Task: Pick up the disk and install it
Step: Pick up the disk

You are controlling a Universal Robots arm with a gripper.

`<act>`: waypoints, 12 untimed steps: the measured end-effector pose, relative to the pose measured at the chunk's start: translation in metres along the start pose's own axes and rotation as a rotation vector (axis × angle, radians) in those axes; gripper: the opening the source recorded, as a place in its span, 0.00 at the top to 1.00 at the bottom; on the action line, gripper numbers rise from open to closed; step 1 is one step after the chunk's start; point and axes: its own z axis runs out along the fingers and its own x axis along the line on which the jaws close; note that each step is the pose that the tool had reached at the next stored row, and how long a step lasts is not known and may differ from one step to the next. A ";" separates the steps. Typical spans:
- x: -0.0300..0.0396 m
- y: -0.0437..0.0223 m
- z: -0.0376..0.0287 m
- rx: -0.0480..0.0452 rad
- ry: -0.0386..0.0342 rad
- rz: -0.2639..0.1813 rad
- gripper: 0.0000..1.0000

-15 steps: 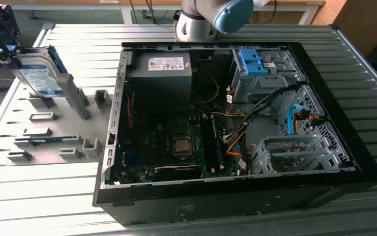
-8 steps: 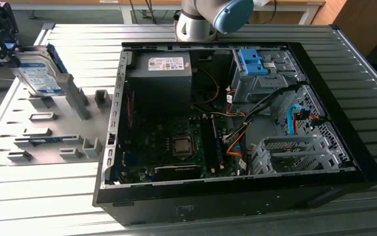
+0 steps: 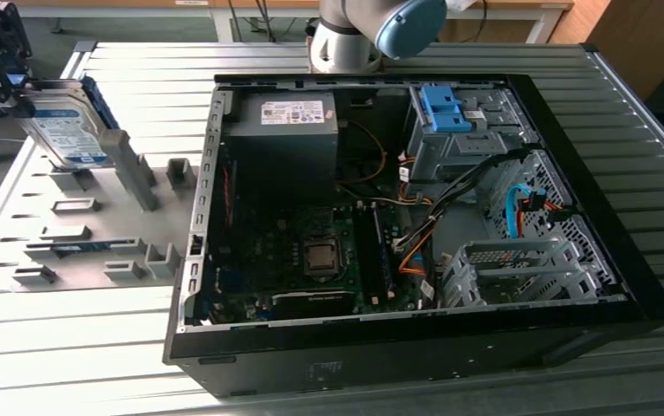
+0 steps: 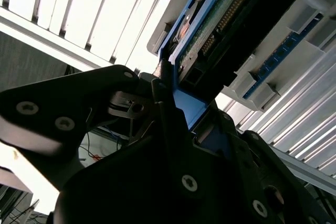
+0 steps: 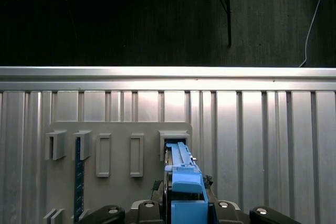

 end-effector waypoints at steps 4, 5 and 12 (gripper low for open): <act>-0.0001 0.0001 -0.0010 -0.0002 0.0001 0.000 0.64; -0.0001 0.0001 -0.0014 -0.0002 0.0001 0.000 0.64; -0.0006 0.0004 -0.0119 0.0000 0.0000 0.000 0.64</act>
